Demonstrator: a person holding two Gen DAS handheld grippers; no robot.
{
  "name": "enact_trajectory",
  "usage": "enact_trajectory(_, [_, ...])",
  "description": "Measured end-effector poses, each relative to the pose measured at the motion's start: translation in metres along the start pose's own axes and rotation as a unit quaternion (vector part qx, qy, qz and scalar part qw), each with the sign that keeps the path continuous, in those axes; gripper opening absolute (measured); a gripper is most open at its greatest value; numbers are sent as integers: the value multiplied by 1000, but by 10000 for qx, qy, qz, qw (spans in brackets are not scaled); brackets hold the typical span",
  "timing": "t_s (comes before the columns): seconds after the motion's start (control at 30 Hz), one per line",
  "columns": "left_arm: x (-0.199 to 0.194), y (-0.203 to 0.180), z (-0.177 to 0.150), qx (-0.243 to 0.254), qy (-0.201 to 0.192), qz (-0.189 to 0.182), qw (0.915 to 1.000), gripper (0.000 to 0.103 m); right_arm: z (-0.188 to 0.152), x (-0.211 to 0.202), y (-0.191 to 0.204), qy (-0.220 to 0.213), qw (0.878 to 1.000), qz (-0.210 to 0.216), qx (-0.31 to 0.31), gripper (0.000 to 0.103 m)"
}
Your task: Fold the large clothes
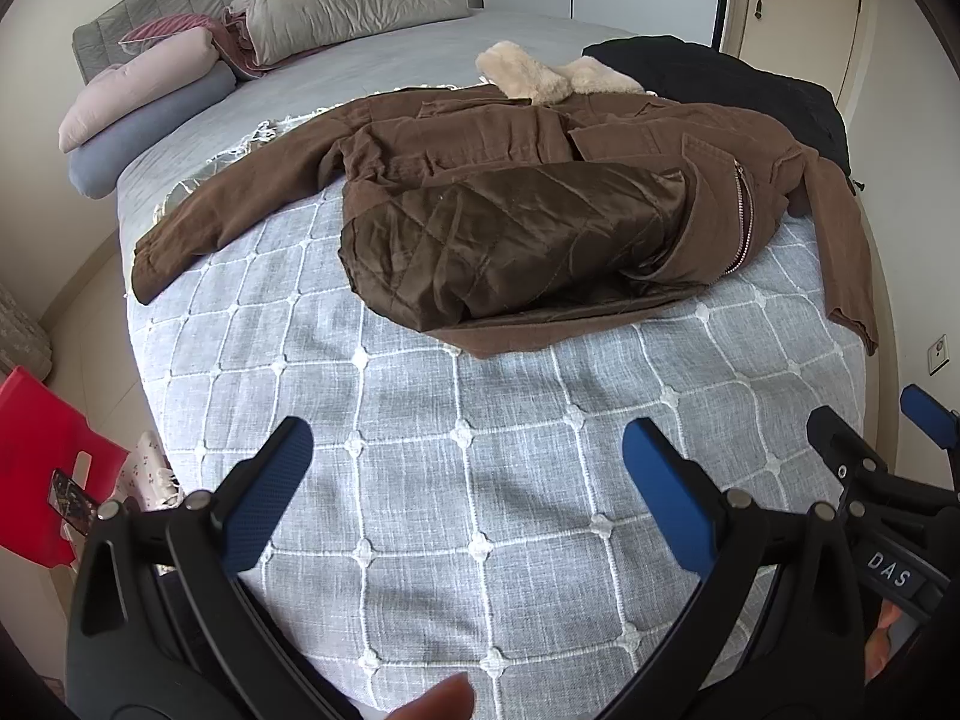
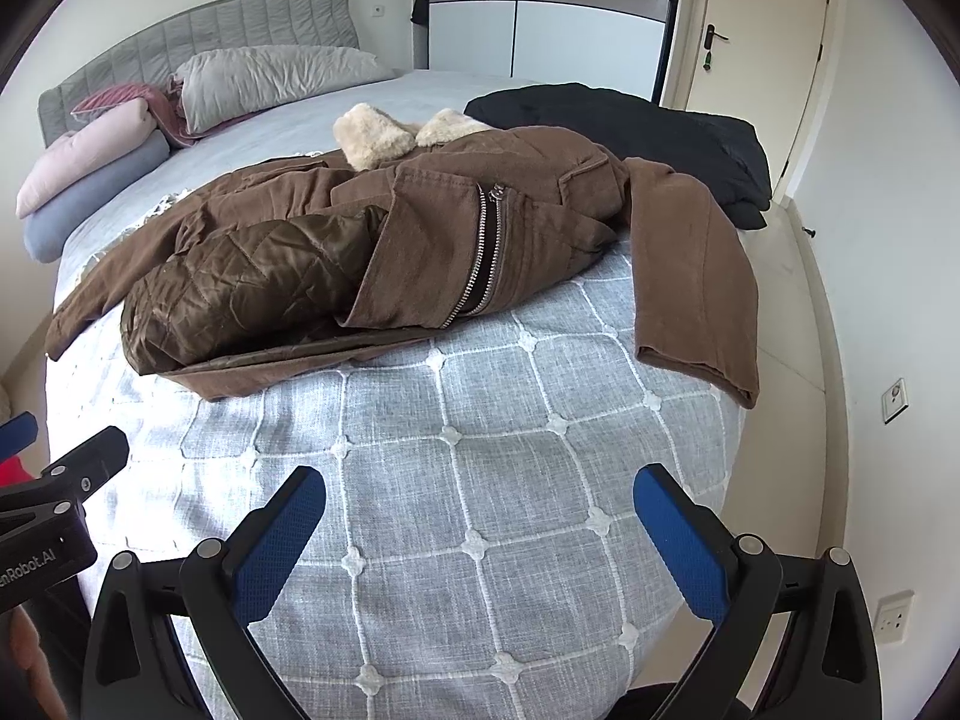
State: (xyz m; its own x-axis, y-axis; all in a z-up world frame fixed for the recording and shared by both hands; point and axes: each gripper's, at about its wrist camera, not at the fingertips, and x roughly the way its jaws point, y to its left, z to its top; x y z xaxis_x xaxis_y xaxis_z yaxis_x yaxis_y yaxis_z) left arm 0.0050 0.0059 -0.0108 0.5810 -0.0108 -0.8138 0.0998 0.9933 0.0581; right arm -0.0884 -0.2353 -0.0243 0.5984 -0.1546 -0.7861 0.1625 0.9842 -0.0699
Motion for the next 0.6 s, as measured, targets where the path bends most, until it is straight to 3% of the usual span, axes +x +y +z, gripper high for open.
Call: enact_trajectory(0.6, [0,-1,-1,17,14,5,10000,103,0,2,2,31,10000,11,-11,103])
